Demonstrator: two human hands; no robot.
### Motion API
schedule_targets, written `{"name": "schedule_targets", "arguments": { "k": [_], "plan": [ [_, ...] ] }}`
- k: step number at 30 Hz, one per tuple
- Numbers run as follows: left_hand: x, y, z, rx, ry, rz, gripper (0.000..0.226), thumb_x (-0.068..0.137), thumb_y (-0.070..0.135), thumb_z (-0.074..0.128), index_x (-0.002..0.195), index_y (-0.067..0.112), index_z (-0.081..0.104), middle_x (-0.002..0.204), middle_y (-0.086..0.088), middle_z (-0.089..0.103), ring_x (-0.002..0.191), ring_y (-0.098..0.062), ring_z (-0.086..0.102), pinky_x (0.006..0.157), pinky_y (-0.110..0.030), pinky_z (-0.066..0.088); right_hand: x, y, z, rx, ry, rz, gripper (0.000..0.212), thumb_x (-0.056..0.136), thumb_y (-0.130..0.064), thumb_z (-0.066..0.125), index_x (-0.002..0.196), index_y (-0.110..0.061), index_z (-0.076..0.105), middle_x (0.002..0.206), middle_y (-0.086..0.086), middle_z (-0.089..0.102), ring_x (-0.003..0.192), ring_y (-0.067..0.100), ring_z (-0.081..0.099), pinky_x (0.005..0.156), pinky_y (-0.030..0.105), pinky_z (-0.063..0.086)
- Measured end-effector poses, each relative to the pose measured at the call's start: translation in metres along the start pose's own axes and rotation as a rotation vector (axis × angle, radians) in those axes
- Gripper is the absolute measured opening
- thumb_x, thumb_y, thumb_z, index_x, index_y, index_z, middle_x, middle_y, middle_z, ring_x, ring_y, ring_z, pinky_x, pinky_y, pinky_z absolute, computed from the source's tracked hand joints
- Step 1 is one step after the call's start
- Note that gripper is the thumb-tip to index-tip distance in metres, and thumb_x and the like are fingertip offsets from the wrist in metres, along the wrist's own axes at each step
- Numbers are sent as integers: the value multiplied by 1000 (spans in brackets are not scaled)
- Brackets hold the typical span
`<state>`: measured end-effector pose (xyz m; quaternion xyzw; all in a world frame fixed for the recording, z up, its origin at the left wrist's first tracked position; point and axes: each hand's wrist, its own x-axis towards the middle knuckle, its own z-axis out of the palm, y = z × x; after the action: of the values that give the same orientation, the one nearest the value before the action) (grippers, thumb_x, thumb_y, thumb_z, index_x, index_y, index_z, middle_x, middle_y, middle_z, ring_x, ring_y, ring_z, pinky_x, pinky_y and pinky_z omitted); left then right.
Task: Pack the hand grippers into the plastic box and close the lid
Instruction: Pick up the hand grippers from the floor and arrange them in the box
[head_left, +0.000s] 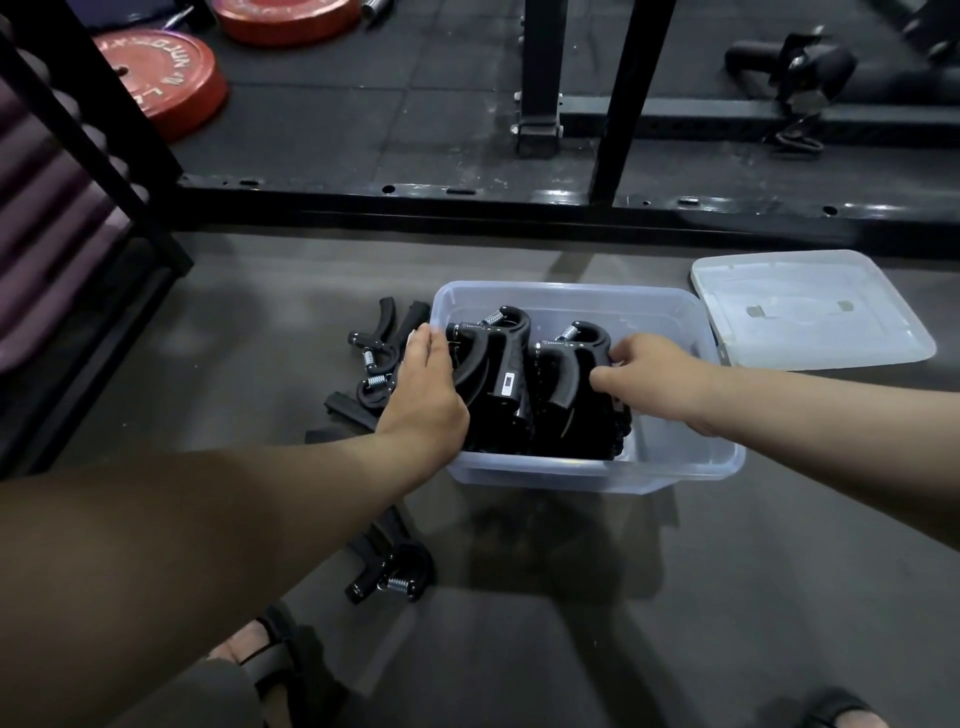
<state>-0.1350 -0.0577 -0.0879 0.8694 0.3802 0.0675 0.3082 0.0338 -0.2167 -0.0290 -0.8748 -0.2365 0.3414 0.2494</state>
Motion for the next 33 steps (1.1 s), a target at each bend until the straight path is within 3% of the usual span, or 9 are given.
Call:
{"name": "schedule_targets", "arguments": {
  "k": [2, 4, 7, 10, 14, 18, 25, 30, 33],
  "plan": [
    [-1, 1, 0, -1, -2, 1, 76, 87, -2, 32, 156, 16, 4, 162, 6, -6, 149, -12, -1, 121, -33, 10, -1, -2, -1, -38, 43, -8, 28, 91, -22, 59, 110, -2, 62, 92, 14, 64, 66, 17, 52, 54, 24, 41],
    [0, 1, -1, -5, -2, 1, 76, 87, -2, 32, 156, 16, 4, 162, 7, -6, 149, -12, 0, 121, -34, 11, 0, -2, 0, -61, 58, -13, 33, 92, -23, 57, 116, 0, 59, 101, 16, 68, 71, 19, 55, 55, 25, 43],
    [1, 0, 0, -9, 3, 0, 76, 87, -1, 33, 156, 16, 6, 162, 7, -5, 149, -13, 1, 121, -35, 12, 2, -1, 8, -125, 59, 12, 29, 90, -31, 50, 106, -9, 59, 109, 17, 61, 85, 27, 61, 73, 34, 52],
    [1, -1, 1, -19, 7, -1, 76, 86, -3, 32, 156, 16, 7, 162, 6, -3, 149, -12, 1, 121, -33, 10, 3, 0, 13, -230, 15, 52, 38, 92, -39, 42, 117, -12, 52, 122, 13, 46, 100, 33, 57, 92, 44, 49],
    [1, 0, 0, -37, 13, -12, 78, 84, -4, 31, 156, 17, 9, 163, 7, -3, 149, -9, -1, 118, -23, 3, 0, 2, 14, -80, -37, 79, 41, 90, -39, 45, 124, -16, 47, 112, 5, 60, 99, 25, 59, 90, 38, 49],
    [0, 0, 0, -35, 6, -19, 78, 85, -4, 31, 156, 18, 7, 162, 9, -4, 149, -8, -2, 118, -24, 4, -2, 5, 18, -44, -71, 65, 49, 93, -34, 48, 137, -17, 35, 115, 5, 59, 104, 24, 57, 86, 32, 43],
    [-3, 3, -1, -24, -9, -29, 80, 84, -5, 30, 156, 19, 3, 162, 7, -10, 148, -8, -7, 117, -24, 2, -4, 16, 28, 34, -77, -27, 75, 80, -38, 62, 141, -28, 19, 107, -1, 61, 98, 19, 63, 93, 41, 52],
    [-2, 3, 0, -17, 4, -27, 81, 83, -7, 31, 156, 17, 4, 162, 7, -9, 148, -8, -7, 118, -24, 1, -5, 25, 33, 69, -58, -66, 78, 70, -42, 65, 135, -44, 21, 120, 2, 55, 105, 19, 60, 94, 44, 52],
    [-2, 4, 1, -1, 17, -33, 82, 83, -8, 32, 156, 17, 3, 162, 7, -9, 149, -9, -7, 120, -26, 2, -8, 25, 36, 38, 62, -90, 74, 79, -39, 62, 141, -30, 22, 140, 3, 33, 115, 23, 52, 103, 44, 43]
  ]
}}
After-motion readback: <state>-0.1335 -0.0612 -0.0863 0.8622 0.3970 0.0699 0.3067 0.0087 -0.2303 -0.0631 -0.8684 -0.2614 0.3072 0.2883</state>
